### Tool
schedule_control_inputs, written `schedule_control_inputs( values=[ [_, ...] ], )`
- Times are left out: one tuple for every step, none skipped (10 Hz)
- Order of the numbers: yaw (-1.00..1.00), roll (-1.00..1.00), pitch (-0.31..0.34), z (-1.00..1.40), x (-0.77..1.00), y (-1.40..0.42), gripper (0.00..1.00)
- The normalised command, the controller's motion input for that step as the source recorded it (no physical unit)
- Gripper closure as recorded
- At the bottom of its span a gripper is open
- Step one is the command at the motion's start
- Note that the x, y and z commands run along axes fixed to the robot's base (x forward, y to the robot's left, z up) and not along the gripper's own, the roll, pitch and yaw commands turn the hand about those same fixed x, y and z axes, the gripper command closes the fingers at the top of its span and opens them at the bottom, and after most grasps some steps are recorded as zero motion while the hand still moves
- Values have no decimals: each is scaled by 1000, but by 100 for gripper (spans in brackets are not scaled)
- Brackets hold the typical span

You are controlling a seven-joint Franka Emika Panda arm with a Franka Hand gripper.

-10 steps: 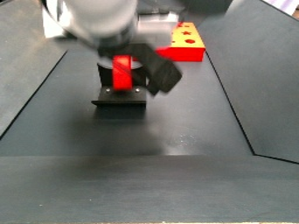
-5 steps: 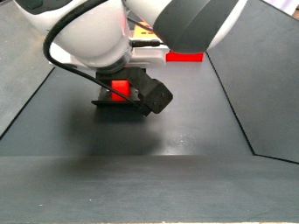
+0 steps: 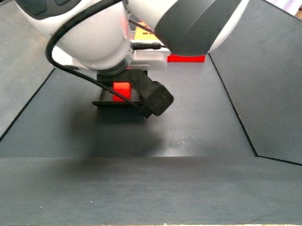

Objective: Pick up the arch object. Move up. Place the arch object on the fixture. Regrasp the arch object. Rotate the arch object. Move to above the board. Insert the arch object.
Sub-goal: Regrasp the arch object.

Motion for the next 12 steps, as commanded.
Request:
schedule_control_inputs(
  values=[
    [-16, 12, 63, 1000, 0, 0, 0],
    [-16, 25, 62, 1000, -3, 2, 0],
    [-18, 32, 63, 1000, -15, 3, 0],
    [-23, 37, 61, 1000, -21, 4, 0],
    [-27, 35, 61, 1000, -24, 3, 0],
    [-35, 29, 49, 886, -32, 10, 0],
    [-38, 29, 44, 762, -35, 14, 0],
    [-38, 27, 35, 513, -33, 13, 0],
    [-32, 34, 35, 262, -30, 11, 0],
    [21, 1000, 53, 926, -3, -1000, 0],
    [21, 1000, 53, 882, 4, -1000, 0],
    [20, 1000, 42, 848, -36, -1000, 0]
  ],
)
